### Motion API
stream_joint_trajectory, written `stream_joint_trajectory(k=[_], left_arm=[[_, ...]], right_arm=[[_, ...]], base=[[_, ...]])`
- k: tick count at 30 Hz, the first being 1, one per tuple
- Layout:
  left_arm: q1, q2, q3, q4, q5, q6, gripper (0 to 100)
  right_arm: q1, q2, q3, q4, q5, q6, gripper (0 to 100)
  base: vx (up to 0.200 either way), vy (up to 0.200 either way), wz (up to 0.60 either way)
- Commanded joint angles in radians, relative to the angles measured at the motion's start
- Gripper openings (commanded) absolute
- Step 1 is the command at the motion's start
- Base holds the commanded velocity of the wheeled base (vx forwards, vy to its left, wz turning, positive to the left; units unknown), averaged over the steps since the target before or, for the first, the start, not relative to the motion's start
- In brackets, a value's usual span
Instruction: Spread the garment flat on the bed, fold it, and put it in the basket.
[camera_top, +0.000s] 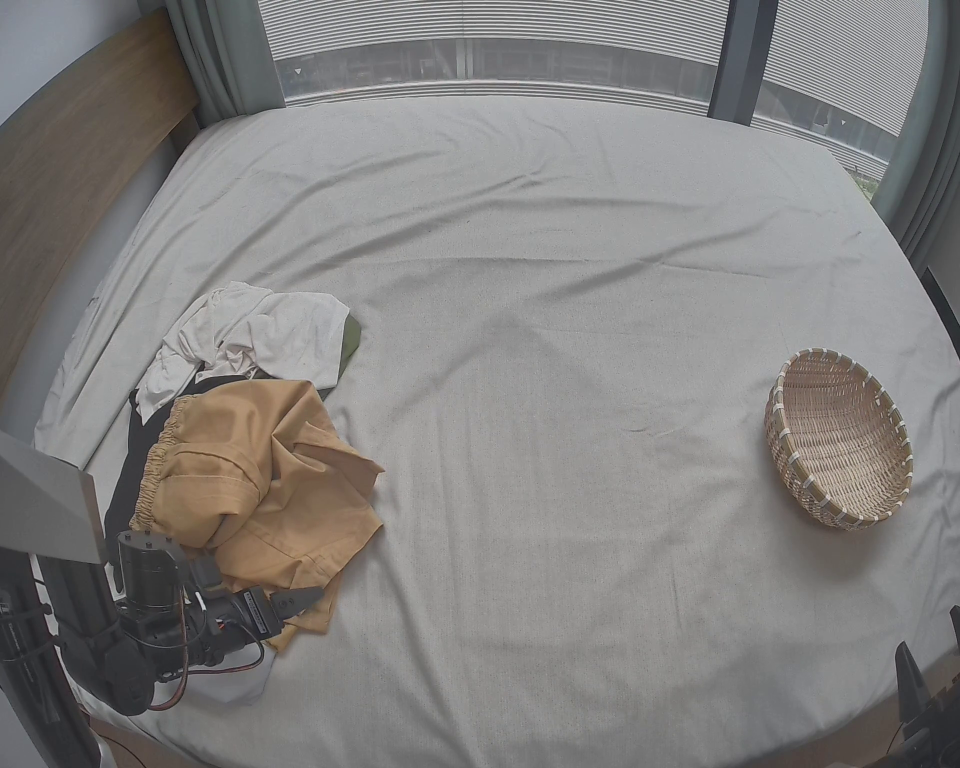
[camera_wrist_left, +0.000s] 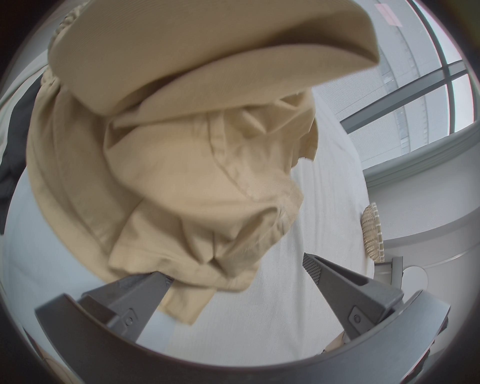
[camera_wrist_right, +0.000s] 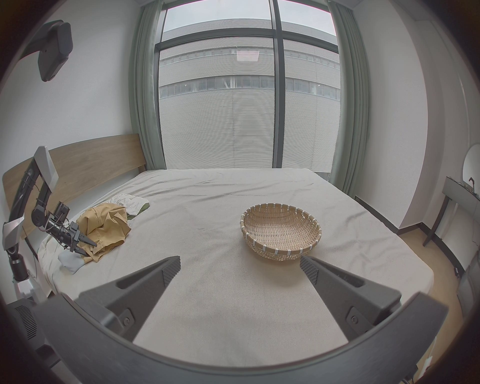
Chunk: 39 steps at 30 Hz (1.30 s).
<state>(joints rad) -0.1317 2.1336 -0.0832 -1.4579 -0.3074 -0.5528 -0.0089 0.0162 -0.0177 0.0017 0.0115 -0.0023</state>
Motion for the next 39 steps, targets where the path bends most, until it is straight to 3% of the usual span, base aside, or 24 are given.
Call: stream_joint_trajectory(k=[1, 8, 9, 23, 31, 39], left_arm=[[-0.019, 0.074, 0.005, -0.07, 0.013, -0.041, 100], [-0.023, 0.12, 0.002, -0.085, 0.03, -0.036, 100], [-0.023, 0.12, 0.0, -0.085, 0.03, -0.036, 0], [-0.063, 0.104, -0.027, -0.087, 0.03, -0.039, 0], [-0.167, 0.089, -0.047, -0.087, 0.033, -0.047, 0], [-0.296, 0.091, -0.155, -0.087, 0.157, -0.118, 0]], right_arm=[[0.0, -0.005, 0.018, 0.0, 0.001, -0.001, 100], [0.0, -0.005, 0.018, 0.0, 0.001, -0.001, 100], [0.0, -0.005, 0.018, 0.0, 0.001, -0.001, 100], [0.0, -0.005, 0.018, 0.0, 0.001, -0.001, 100], [0.0, -0.005, 0.018, 0.0, 0.001, -0.001, 100], [0.0, -0.005, 0.018, 0.0, 0.001, 0.001, 100]], base=[[0.0, 0.0, 0.0], [0.0, 0.0, 0.0], [0.0, 0.0, 0.0], [0.0, 0.0, 0.0], [0.0, 0.0, 0.0], [0.0, 0.0, 0.0]])
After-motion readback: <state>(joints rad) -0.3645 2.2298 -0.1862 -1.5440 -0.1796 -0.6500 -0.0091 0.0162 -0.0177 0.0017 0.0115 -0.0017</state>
